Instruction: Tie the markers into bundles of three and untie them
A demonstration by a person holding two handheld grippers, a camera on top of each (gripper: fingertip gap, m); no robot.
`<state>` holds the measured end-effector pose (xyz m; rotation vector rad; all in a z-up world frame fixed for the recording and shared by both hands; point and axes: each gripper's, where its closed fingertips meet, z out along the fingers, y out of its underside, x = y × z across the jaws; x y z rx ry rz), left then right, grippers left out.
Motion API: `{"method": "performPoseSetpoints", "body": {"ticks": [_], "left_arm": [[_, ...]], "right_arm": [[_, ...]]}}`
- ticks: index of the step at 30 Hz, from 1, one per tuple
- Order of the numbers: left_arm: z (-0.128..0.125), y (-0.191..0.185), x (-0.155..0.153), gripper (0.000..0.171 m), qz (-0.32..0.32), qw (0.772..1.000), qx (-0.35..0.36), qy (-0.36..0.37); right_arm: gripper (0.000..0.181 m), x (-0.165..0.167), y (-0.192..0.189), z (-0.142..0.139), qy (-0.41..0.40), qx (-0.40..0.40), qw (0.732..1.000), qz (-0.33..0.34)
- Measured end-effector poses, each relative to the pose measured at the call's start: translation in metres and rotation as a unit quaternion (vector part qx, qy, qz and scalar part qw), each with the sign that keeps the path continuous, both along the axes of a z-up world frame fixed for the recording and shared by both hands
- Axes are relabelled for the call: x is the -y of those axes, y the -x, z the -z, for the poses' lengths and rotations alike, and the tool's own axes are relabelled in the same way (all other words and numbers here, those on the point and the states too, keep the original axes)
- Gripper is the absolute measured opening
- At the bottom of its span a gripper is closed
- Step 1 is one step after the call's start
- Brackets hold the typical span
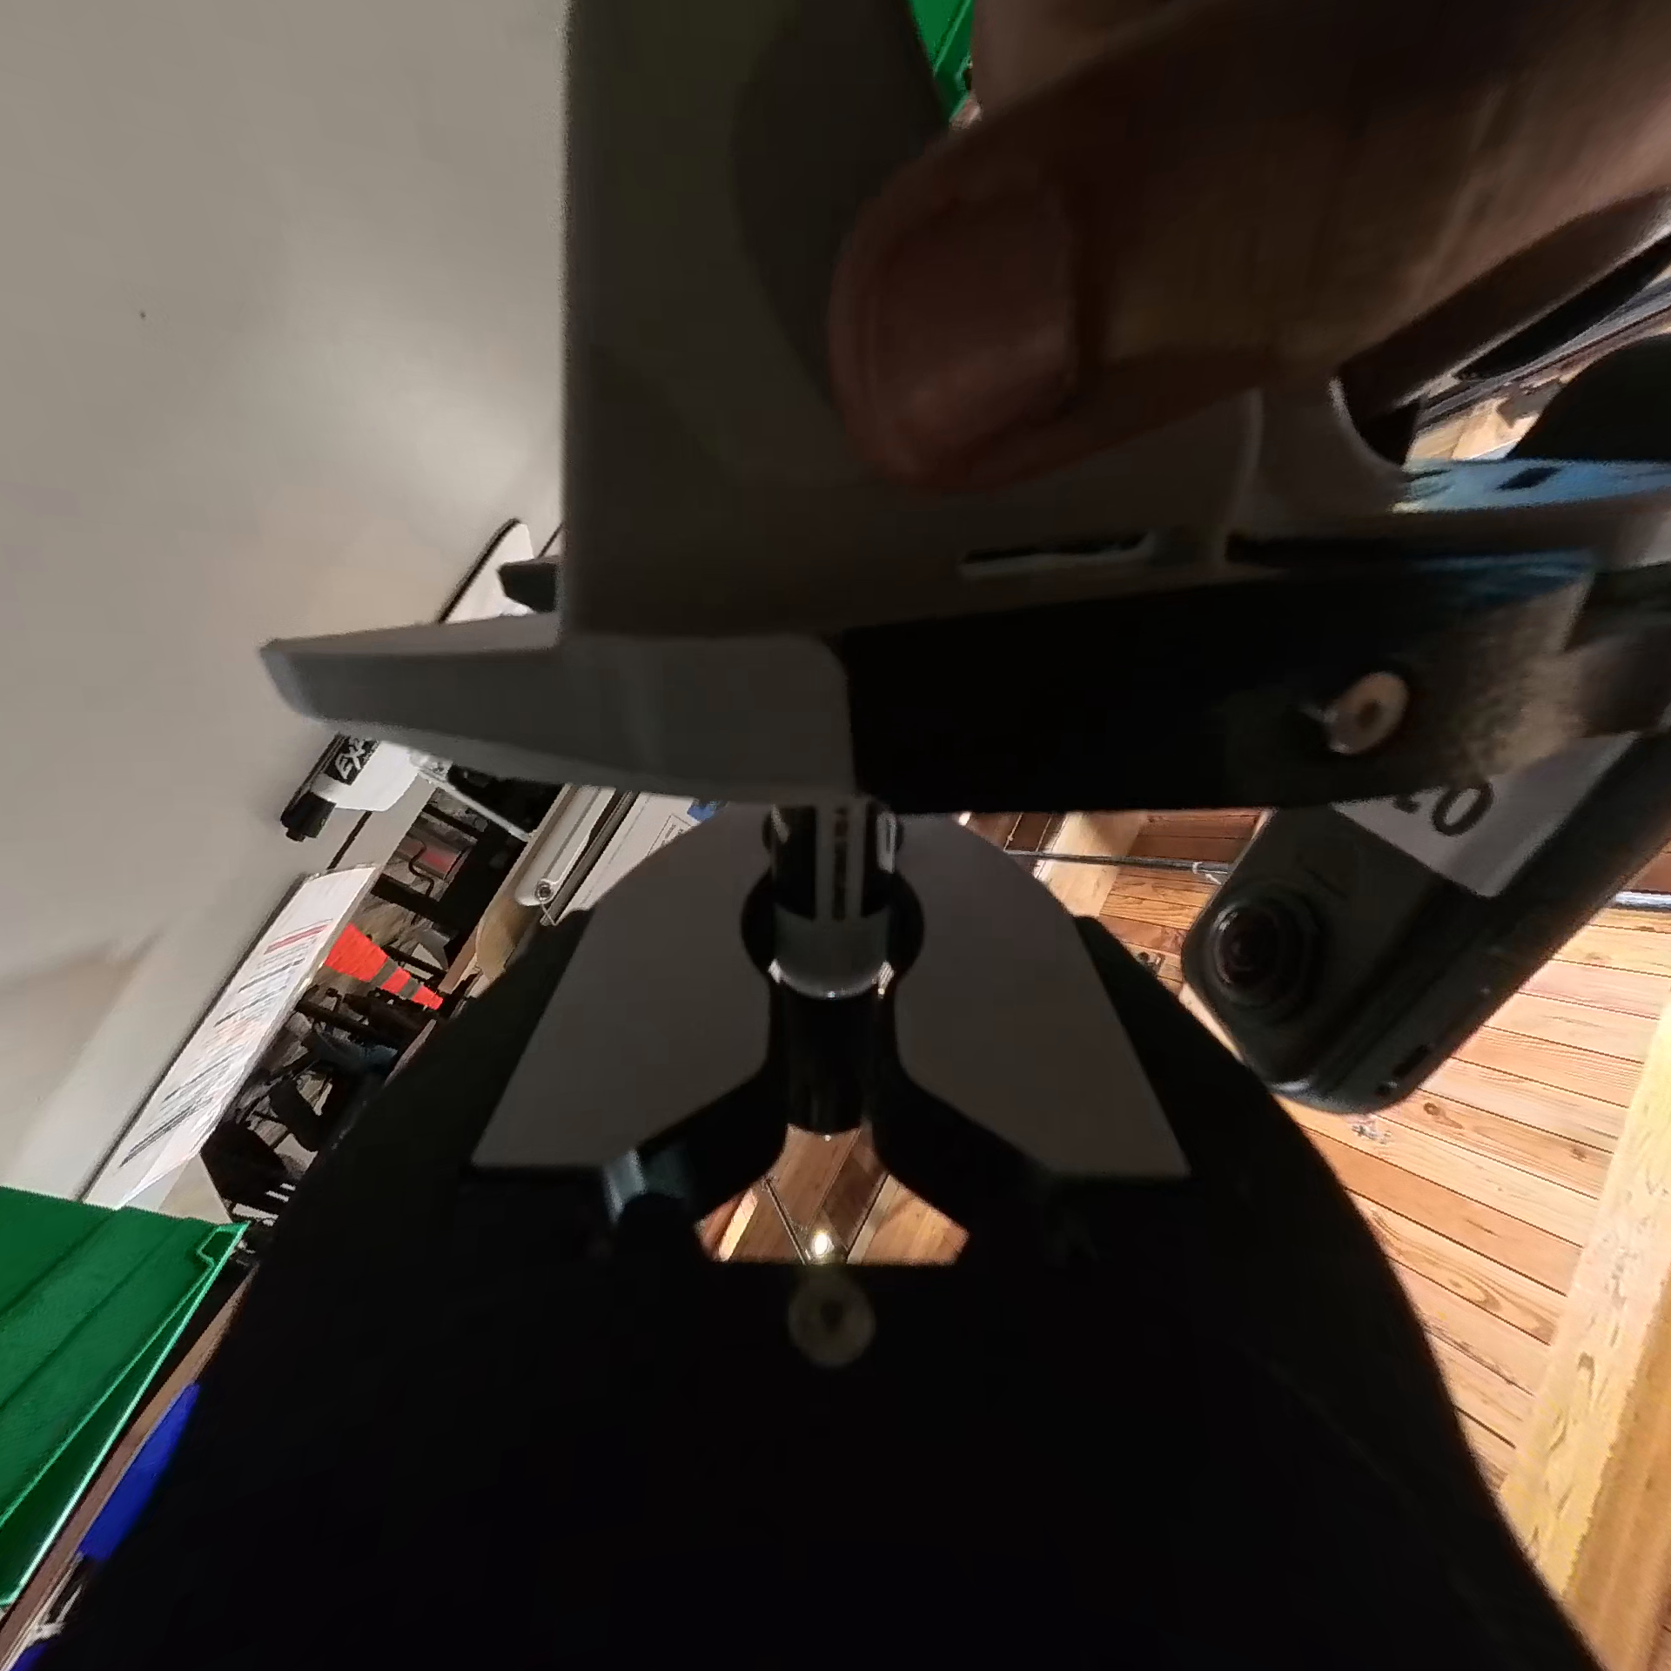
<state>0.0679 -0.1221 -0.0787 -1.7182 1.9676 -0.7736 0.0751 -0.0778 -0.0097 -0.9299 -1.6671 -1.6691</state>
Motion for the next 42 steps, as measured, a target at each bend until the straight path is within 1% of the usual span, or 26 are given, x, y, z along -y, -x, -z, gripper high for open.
{"method": "performPoseSetpoints", "body": {"ticks": [10,21,28,35,39,42], "left_arm": [[-0.001,0.0,-0.002,0.053,-0.002,1.0,0.0,-0.011],[0.001,0.0,-0.001,0.049,0.0,1.0,-0.005,-0.018],[-0.001,0.0,-0.001,0.045,0.009,0.999,0.004,-0.031],[0.002,0.003,0.001,0.045,0.022,0.999,-0.011,-0.035],[0.004,0.002,0.005,0.044,0.027,0.999,-0.013,-0.022],[0.003,0.004,0.012,0.044,0.038,0.999,-0.015,0.022]], "right_arm": [[0.016,-0.004,-0.004,0.001,0.002,-0.004,1.0,0.002],[0.017,-0.002,0.0,0.0,0.003,-0.001,1.0,0.001],[0.016,0.001,0.004,-0.002,0.004,-0.001,1.0,0.003],[0.016,0.002,0.007,0.0,0.007,-0.001,1.0,0.0],[0.016,0.005,0.007,0.003,0.005,-0.007,1.0,-0.015],[0.016,0.008,0.009,0.004,-0.004,-0.01,0.999,-0.032]]}}
